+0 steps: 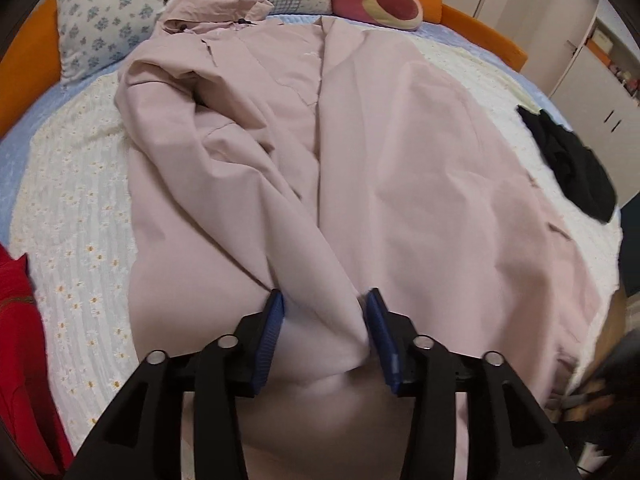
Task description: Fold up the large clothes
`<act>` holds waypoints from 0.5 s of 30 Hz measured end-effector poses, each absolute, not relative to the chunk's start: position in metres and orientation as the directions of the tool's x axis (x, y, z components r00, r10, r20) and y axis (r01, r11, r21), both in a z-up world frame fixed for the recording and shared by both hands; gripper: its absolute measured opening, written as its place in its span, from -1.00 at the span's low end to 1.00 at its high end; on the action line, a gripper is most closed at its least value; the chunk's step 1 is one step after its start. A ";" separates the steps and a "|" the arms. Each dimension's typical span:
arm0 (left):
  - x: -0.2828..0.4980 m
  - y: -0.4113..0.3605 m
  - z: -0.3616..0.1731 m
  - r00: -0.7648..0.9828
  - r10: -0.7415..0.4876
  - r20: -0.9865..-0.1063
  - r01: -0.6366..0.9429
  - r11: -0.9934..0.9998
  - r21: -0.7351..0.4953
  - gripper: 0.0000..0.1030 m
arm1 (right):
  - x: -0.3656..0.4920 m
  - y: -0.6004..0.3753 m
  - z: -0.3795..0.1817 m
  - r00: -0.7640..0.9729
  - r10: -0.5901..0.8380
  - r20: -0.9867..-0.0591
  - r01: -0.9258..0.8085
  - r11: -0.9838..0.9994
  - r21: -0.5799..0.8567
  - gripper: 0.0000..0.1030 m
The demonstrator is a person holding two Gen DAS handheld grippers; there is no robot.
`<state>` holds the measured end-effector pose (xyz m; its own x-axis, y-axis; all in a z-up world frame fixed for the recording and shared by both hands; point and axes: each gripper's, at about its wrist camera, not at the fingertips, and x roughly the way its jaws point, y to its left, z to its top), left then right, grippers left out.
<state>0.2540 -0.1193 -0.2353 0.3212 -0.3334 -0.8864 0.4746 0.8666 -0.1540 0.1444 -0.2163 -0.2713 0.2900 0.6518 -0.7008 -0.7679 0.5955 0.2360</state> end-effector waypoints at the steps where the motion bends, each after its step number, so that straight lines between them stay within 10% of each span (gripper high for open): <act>1: 0.258 -0.116 -0.231 0.308 -0.369 -0.877 0.470 0.860 -0.197 0.08 | 0.144 -0.215 -0.283 0.285 0.624 -0.728 -0.769 0.602 0.215 -0.73; 6: 0.308 -0.066 -0.188 0.394 -0.505 -0.768 0.337 0.857 -0.391 0.23 | 0.144 -0.229 -0.301 0.278 0.654 -0.704 -0.767 0.592 0.247 -0.72; 15: 0.459 -0.042 -0.181 0.427 -0.228 -0.875 0.086 0.974 -0.212 0.34 | 0.143 -0.242 -0.307 0.296 0.701 -0.649 -0.770 0.577 0.272 -0.72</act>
<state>0.4594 -0.0424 -0.1812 0.4274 -0.2279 -0.8749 0.0855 0.9736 -0.2118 0.1426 -0.2425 -0.3067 0.2958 0.7007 -0.6493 -0.7698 0.5773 0.2722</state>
